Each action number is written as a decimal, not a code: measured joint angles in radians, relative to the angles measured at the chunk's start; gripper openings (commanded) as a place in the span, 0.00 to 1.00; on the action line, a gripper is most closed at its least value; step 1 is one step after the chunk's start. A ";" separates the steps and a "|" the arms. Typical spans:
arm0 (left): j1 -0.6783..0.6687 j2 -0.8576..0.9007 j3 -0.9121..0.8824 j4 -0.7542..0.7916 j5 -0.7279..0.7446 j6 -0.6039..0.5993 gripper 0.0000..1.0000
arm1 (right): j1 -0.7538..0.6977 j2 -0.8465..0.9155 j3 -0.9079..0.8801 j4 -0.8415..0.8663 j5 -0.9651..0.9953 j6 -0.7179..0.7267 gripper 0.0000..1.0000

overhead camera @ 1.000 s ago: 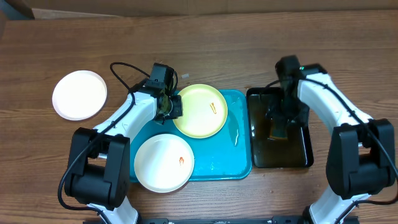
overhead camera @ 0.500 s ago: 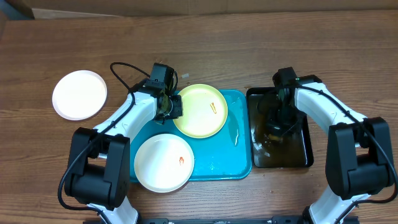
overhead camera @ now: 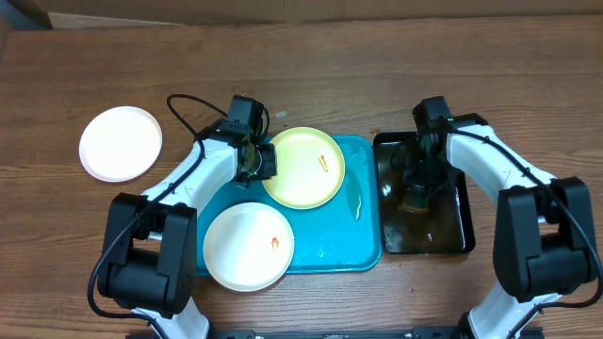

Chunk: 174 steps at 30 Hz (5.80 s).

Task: Clean dirty plates on tray and stack at the side
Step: 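Grasp the sponge in the water tray with the right gripper and lift, then scrub the yellow plate with the sponge held in the right gripper, then return the sponge to the water tray and release it, raise right arm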

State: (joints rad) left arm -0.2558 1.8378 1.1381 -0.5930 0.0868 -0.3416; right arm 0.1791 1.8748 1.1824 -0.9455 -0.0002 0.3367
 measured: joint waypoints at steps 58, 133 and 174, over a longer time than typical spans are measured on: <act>-0.079 0.000 -0.001 0.018 0.030 0.087 0.14 | 0.011 0.002 0.346 -0.341 -0.043 -0.129 0.04; -0.095 0.044 0.000 0.026 0.032 0.087 0.18 | 0.304 0.106 0.109 0.199 -0.332 -0.322 0.04; -0.096 0.044 0.000 0.021 0.037 0.087 0.31 | -0.132 0.078 0.175 -0.121 -0.129 -0.186 0.43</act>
State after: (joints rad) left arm -0.3519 1.8816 1.1381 -0.5716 0.1242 -0.2543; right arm 0.0475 1.9530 1.3579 -1.0664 -0.1295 0.1509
